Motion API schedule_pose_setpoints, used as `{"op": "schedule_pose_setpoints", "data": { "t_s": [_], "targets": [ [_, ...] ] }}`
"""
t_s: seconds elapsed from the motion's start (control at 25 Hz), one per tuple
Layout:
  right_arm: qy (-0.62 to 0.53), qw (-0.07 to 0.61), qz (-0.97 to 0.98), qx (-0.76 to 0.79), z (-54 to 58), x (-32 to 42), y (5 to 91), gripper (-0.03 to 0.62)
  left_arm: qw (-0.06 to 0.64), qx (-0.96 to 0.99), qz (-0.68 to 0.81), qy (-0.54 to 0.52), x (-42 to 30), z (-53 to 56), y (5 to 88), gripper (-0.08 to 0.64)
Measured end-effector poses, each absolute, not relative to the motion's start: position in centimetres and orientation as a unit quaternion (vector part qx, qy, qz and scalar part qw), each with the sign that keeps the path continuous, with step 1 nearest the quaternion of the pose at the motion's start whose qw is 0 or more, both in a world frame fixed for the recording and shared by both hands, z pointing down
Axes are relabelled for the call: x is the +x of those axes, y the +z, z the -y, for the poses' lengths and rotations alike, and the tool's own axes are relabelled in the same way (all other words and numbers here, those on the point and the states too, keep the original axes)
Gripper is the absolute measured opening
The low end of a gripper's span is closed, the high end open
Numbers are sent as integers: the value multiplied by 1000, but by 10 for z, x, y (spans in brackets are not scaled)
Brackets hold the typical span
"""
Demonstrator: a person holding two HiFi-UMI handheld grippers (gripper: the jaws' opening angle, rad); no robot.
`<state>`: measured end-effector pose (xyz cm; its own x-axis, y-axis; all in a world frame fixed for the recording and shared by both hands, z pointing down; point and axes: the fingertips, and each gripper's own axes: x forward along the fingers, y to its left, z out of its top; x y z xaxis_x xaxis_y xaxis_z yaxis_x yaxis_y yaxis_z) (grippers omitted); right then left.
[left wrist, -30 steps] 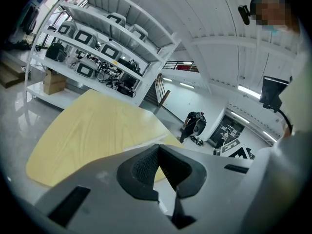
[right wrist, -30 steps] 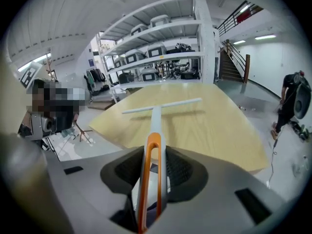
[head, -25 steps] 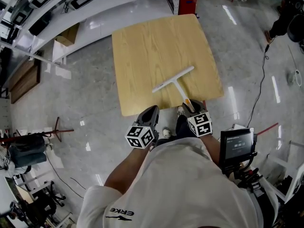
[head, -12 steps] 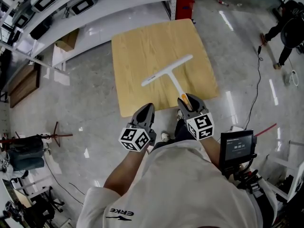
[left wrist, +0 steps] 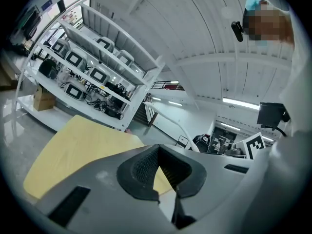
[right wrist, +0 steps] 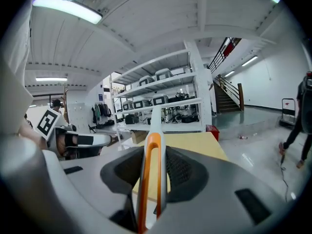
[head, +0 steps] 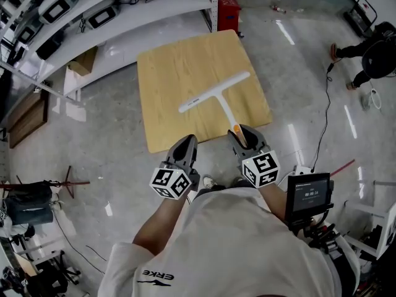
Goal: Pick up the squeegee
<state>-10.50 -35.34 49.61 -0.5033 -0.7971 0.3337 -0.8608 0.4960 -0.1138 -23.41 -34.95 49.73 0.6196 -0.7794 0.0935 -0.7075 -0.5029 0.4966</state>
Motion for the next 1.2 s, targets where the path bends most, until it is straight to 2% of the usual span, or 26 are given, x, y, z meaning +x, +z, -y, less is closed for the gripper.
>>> {"op": "schedule_pose_setpoints", "data": {
  "t_s": [0.44,1.2],
  "targets": [
    [134,108,863,475,307,-32,471,129,238,863,437,-82,-164,305,472,3],
    [126,100,881,445,282,-14,473,129,222,858,457,-74,-140,269,471,3]
  ]
}}
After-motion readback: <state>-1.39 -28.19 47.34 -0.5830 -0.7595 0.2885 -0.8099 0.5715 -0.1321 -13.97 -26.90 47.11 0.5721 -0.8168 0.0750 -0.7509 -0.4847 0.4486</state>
